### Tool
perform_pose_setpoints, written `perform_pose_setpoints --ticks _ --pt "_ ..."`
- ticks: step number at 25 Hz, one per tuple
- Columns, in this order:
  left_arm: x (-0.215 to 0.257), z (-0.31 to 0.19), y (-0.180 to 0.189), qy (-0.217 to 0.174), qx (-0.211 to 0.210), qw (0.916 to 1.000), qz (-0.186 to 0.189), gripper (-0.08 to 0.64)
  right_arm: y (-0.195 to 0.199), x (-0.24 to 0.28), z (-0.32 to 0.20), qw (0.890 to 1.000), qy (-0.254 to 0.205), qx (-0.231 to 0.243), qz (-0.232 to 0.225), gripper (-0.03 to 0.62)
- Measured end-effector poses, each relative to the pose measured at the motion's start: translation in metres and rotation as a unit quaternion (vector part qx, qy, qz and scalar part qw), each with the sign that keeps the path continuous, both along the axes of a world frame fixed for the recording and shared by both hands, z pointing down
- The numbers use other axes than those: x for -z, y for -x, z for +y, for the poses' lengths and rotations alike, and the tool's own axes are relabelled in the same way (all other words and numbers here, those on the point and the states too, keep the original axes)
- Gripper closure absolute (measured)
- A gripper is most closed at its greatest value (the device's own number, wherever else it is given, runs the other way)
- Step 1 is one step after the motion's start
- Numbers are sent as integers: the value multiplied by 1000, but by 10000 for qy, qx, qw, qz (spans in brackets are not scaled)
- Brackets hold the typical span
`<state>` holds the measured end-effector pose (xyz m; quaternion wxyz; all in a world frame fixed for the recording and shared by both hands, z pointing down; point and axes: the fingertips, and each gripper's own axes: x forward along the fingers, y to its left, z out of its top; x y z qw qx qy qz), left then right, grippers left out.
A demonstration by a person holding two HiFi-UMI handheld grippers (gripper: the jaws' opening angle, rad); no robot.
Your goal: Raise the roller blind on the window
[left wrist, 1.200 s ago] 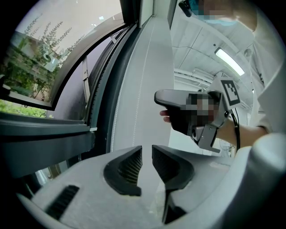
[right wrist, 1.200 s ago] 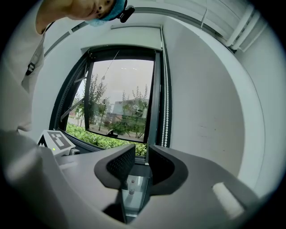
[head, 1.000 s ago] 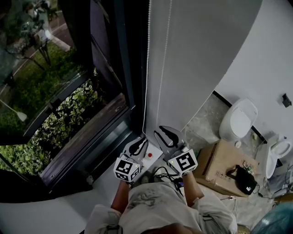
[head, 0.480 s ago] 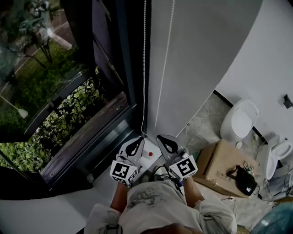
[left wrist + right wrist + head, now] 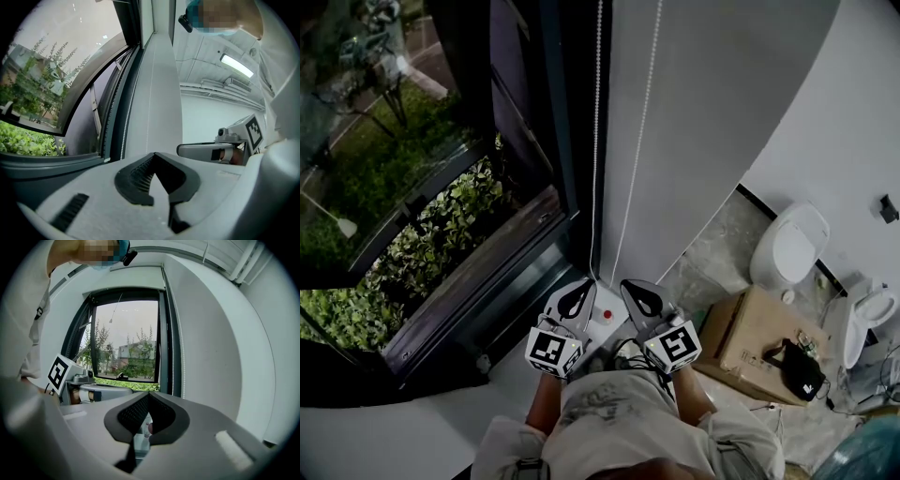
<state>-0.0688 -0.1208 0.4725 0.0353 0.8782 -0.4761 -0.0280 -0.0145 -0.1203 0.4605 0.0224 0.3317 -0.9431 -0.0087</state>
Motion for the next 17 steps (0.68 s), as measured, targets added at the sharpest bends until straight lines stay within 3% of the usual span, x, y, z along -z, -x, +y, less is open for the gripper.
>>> perform_pose_setpoints --ticks 17 --pt "3 -4 0 -24 29 10000 24 554 0 2 -3 10000 -69 -9 27 586"
